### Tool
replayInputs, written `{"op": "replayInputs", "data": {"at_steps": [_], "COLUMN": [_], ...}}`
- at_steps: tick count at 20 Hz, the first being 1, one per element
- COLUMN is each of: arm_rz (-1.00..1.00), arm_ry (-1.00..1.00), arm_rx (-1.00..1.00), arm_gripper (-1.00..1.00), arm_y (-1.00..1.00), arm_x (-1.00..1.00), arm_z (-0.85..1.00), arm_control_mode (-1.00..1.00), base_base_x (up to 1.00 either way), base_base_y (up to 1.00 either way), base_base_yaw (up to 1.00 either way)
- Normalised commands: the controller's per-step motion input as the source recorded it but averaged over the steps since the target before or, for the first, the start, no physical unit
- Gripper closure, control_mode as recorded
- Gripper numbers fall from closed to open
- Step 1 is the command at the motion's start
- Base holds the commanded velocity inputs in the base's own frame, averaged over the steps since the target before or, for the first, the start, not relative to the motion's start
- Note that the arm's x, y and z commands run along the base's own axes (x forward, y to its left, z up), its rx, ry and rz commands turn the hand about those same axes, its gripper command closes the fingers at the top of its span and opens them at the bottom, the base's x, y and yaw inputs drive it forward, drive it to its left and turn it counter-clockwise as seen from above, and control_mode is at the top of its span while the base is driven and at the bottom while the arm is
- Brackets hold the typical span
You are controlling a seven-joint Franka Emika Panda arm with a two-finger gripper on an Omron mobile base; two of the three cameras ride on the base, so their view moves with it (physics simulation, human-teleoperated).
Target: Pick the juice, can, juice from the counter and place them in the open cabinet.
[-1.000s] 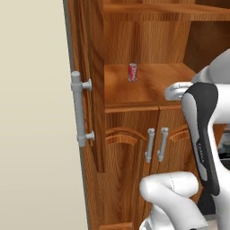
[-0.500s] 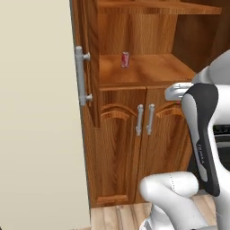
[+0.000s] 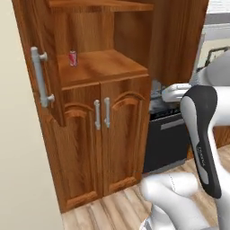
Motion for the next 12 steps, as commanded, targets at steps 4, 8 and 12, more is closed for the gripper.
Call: {"op": "replayInputs", "data": {"at_steps": [4,8,12], "arm_rz": [0.0,0.0,0.0], "arm_ry": [0.0,0.0,0.0], "arm_rx": [0.0,0.0,0.0], "arm_gripper": [-1.0,-1.0,-1.0], "arm_y": [0.0,0.0,0.0], "arm_x": [0.0,0.0,0.0], "arm_z": [0.0,0.0,0.0], "arm_control_mode": [1.0,1.0,1.0], "base_base_x": [0.0,0.0,0.0], "base_base_y": [0.04,0.03,0.02], "base_base_yaw": [-0.96,-0.97,-0.98]}}
